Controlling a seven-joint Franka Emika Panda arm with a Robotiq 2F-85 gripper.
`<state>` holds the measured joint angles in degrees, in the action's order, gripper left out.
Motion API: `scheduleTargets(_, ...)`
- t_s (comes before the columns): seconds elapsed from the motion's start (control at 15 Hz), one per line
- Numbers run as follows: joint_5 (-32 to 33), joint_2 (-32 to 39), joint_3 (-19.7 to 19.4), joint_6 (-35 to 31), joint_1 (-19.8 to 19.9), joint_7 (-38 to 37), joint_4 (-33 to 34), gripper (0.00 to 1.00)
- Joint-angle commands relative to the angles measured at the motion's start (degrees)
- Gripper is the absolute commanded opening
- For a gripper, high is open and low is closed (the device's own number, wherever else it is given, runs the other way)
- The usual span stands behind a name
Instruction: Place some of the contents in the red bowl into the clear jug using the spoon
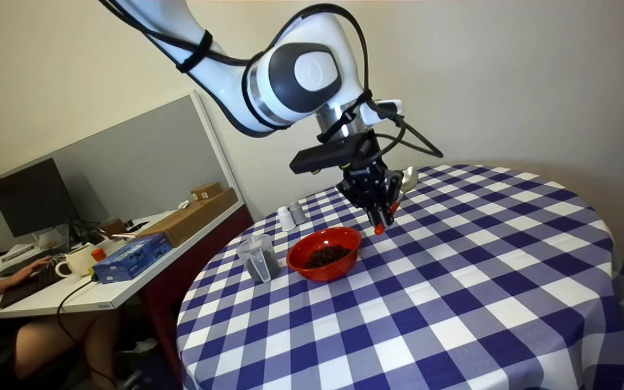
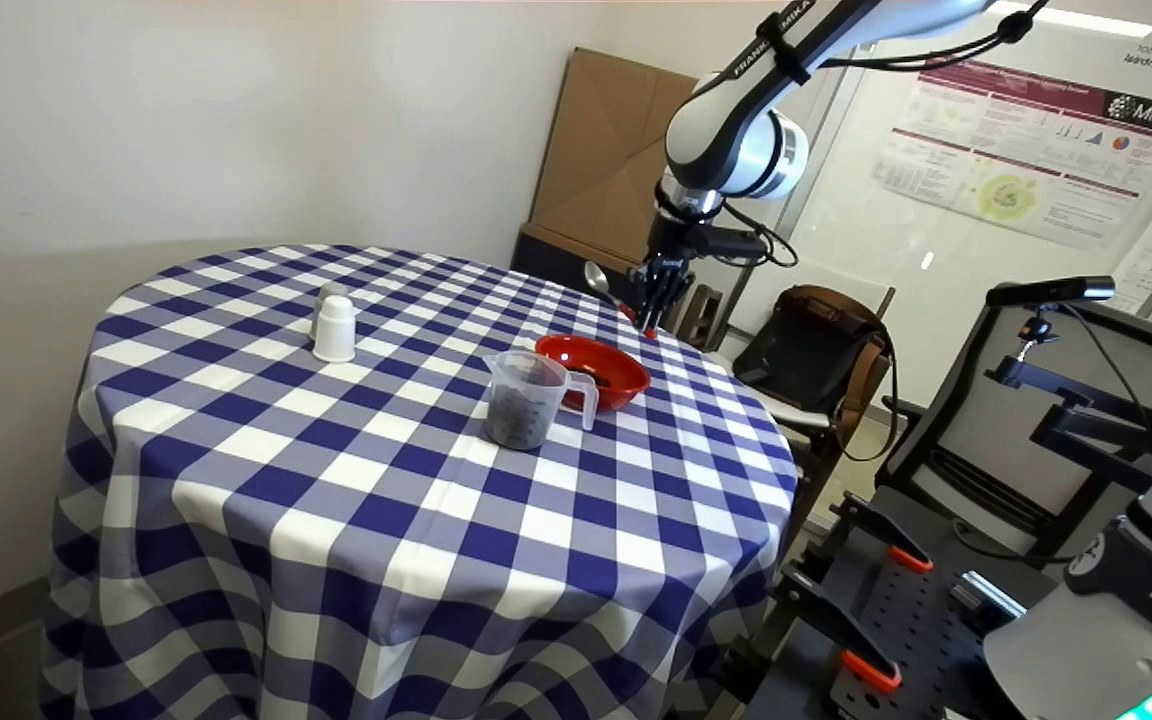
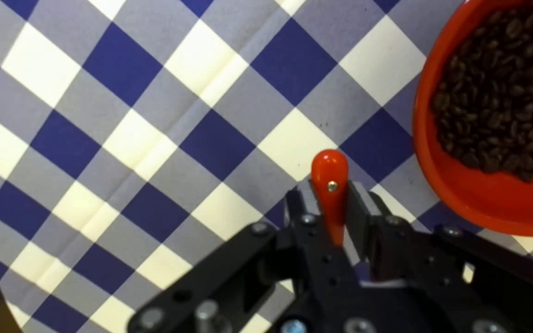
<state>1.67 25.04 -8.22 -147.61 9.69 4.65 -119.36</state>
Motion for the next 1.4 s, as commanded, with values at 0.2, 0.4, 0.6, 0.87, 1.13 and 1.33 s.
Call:
scheduleTargets(0.2,6.89,-10.38,-0.19,9.23,-3.51,-1.02,-3.46,0.05)
scheduleTargets(0.4,7.45,-12.02,1.70,20.86,-5.27,-0.40,-1.42,0.05)
scheduleTargets(0.6,7.05,-11.57,3.65,32.18,-7.04,-1.19,1.42,0.05)
scheduleTargets(0.87,6.81,-8.55,5.44,41.97,-8.96,-4.37,5.42,0.05)
scheduleTargets(1.13,8.74,-3.72,5.54,46.74,-10.42,-9.50,9.02,0.05)
scheduleTargets(1.33,10.75,0.87,5.08,48.32,-11.13,-12.76,11.66,0.05)
